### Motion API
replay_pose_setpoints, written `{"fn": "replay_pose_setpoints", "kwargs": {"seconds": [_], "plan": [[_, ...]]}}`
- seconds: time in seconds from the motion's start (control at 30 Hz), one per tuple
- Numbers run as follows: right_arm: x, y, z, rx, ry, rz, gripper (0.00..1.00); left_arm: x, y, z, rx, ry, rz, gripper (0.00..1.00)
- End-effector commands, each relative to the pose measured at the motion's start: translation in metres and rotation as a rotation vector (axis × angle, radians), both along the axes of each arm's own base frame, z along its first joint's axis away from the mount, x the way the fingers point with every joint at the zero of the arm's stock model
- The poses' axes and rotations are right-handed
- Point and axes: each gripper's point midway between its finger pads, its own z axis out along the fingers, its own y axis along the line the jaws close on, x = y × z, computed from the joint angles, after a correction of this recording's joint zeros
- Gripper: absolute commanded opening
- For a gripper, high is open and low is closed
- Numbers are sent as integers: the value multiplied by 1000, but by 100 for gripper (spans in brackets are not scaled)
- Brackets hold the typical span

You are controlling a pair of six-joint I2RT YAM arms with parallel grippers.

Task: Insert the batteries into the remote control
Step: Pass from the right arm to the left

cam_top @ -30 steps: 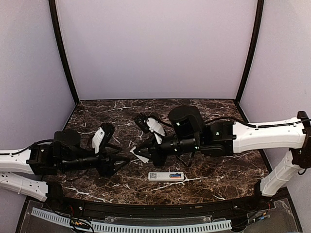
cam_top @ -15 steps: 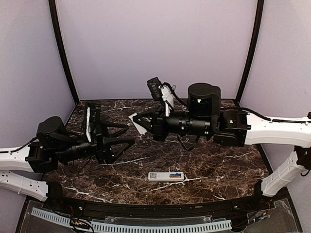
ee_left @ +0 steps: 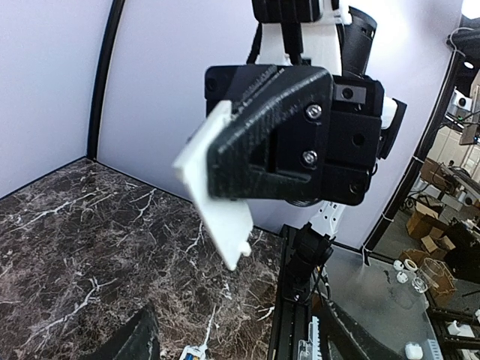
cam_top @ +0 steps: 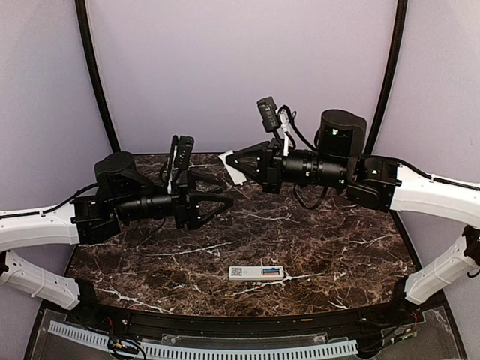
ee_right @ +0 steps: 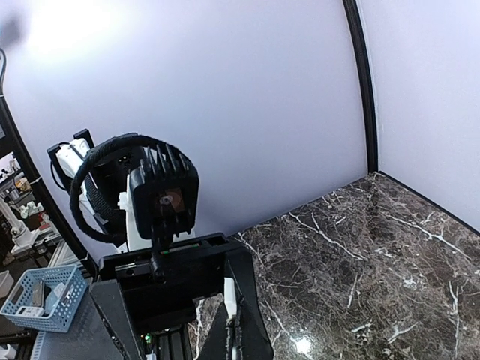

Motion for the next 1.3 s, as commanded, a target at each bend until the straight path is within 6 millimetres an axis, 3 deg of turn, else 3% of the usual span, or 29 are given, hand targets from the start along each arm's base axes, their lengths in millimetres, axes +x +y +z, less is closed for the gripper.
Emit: {"fn": "replay_pose_setpoints", "kwargs": {"seconds": [0.0, 0.1, 0.23, 0.4, 0.5, 0.67, 0.93, 1.17, 1.27], "plan": [[-6, -5, 6, 19, -51, 53, 0, -4, -10, 21, -60, -38, -88, 73], [-3, -6, 8, 20, -74, 41, 0, 2, -13, 24, -76, -43, -93, 73], [-1, -6, 11, 23, -98, 35, 0, 11, -17, 28, -96, -66, -81, 66], [-3, -8, 13, 52, -90, 47, 0, 19, -10, 43, -170, -83, -57, 46], [-2, -9, 15, 69, -90, 42, 0, 14, -13, 42, -166, -75, -98, 33], [0, -10, 21, 79, -104, 27, 0, 13, -20, 38, -136, -65, -131, 28], [0, -9, 20, 86, -106, 33, 0, 15, -22, 41, -119, -90, -129, 1], [2, -8, 15, 62, -91, 30, 0, 18, -22, 39, -99, -104, -109, 0], [4, -8, 12, 39, -85, 20, 0, 30, -16, 38, -56, -157, -17, 0]]}}
